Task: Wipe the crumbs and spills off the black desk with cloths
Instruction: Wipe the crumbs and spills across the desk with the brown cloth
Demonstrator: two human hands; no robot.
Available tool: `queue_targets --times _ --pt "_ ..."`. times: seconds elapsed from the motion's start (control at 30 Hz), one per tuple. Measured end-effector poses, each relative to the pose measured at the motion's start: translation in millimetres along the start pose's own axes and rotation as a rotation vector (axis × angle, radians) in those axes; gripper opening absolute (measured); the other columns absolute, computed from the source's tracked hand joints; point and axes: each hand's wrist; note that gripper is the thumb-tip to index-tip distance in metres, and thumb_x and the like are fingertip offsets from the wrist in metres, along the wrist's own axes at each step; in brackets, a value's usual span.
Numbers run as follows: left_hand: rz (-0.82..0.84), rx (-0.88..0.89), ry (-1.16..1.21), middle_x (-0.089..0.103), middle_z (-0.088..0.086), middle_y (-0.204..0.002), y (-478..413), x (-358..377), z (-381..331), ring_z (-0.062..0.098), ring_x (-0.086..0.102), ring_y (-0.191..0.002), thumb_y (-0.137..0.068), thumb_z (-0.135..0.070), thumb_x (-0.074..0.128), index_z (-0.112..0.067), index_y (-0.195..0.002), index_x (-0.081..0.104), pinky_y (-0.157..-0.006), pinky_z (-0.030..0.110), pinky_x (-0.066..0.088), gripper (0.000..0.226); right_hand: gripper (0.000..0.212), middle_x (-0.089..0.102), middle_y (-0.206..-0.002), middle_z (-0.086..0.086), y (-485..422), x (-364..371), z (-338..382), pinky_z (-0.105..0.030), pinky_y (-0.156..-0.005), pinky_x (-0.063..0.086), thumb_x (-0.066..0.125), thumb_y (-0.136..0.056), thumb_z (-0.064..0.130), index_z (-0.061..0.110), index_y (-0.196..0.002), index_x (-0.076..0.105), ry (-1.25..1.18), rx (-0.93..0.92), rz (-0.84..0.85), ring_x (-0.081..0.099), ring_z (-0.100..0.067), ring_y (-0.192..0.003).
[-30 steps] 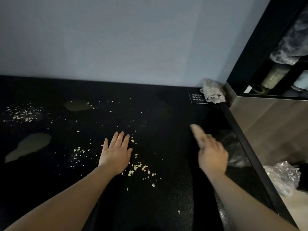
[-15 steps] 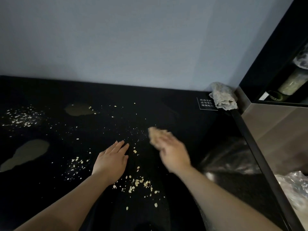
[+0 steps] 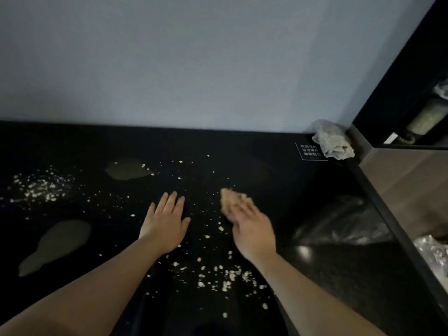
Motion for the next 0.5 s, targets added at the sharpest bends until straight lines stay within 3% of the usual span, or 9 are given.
queue_targets --times 0.07,0.13,0.23,0.3,0.37,0.43,0.5 --pt "0.075 0.046 -0.018 -0.01 0.001 -0.158 -4.1 -4.8 15.1 0.02 -0.01 -0.144 -0.099 -0.043 0.025 -0.02 -0.149 -0.003 -0.118 0.042 0.005 0.062 0.053 0.013 -0.154 0.014 2.3 -0.8 24.7 -0.033 -0.115 0.015 0.039 -0.097 0.025 0.029 -0.147 0.023 0.007 -0.083 0.098 0.009 -0.009 -0.144" --pt "0.125 0.107 -0.014 -0.009 0.0 -0.158 -5.3 -9.5 25.0 0.02 -0.009 -0.145 -0.099 -0.042 0.025 -0.021 -0.149 -0.003 -0.118 0.041 0.004 0.061 0.051 0.023 -0.154 0.007 3.1 -6.5 20.3 -0.035 -0.114 0.024 0.036 -0.093 0.019 0.025 -0.144 0.034 -0.001 -0.038 0.044 0.023 -0.013 -0.142" --pt "0.141 0.15 0.003 -0.004 -0.001 -0.158 -8.0 -18.8 31.5 0.021 -0.008 -0.145 -0.1 -0.041 0.026 -0.022 -0.15 0.004 -0.118 0.041 0.003 0.058 0.054 0.036 -0.149 -0.004 15.8 -10.8 -16.1 -0.039 -0.106 0.032 0.043 -0.086 0.011 0.019 -0.14 0.043 0.031 0.36 -0.143 0.035 -0.022 -0.136" --pt "0.134 0.156 0.03 -0.004 0.0 -0.158 -12.2 -23.2 32.7 0.023 -0.009 -0.144 -0.1 -0.04 0.028 -0.023 -0.149 0.011 -0.118 0.041 0.003 0.055 0.055 0.029 -0.153 -0.005 19.7 -20.8 -32.9 -0.041 -0.108 0.027 0.045 -0.091 0.013 0.016 -0.144 0.034 0.028 0.674 -0.195 0.027 -0.023 -0.139" --pt "0.132 0.128 0.08 -0.009 0.002 -0.158 -18.6 -26.3 32.1 0.023 -0.01 -0.144 -0.099 -0.039 0.03 -0.023 -0.148 0.013 -0.118 0.041 0.004 0.055 0.056 0.022 -0.155 -0.008 7.9 -22.1 -31.5 -0.042 -0.112 0.024 0.04 -0.093 0.015 0.011 -0.146 0.026 -0.023 0.853 -0.201 0.018 -0.024 -0.142" --pt "0.128 0.07 0.138 -0.011 0.003 -0.157 -27.7 -28.2 30.5 0.023 -0.009 -0.144 -0.099 -0.041 0.031 -0.022 -0.149 0.006 -0.118 0.041 0.006 0.06 0.056 0.021 -0.155 -0.008 -8.4 -12.6 -15.8 -0.041 -0.11 0.029 0.037 -0.09 0.013 0.015 -0.146 0.029 -0.025 0.753 -0.201 0.013 -0.026 -0.143" --pt "0.138 -0.011 0.182 -0.009 0.004 -0.158 -37.0 -28.6 27.6 0.023 -0.008 -0.145 -0.098 -0.044 0.03 -0.022 -0.15 0.001 -0.118 0.042 0.007 0.063 0.06 0.019 -0.156 0.002 -16.9 5.7 7.7 -0.038 -0.109 0.033 0.035 -0.087 0.012 0.029 -0.144 0.033 -0.064 0.422 -0.139 0.013 -0.021 -0.144"
Point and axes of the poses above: each hand's wrist, its own y-axis away from the middle knuckle, its own x-axis out of the palm, z = x × y
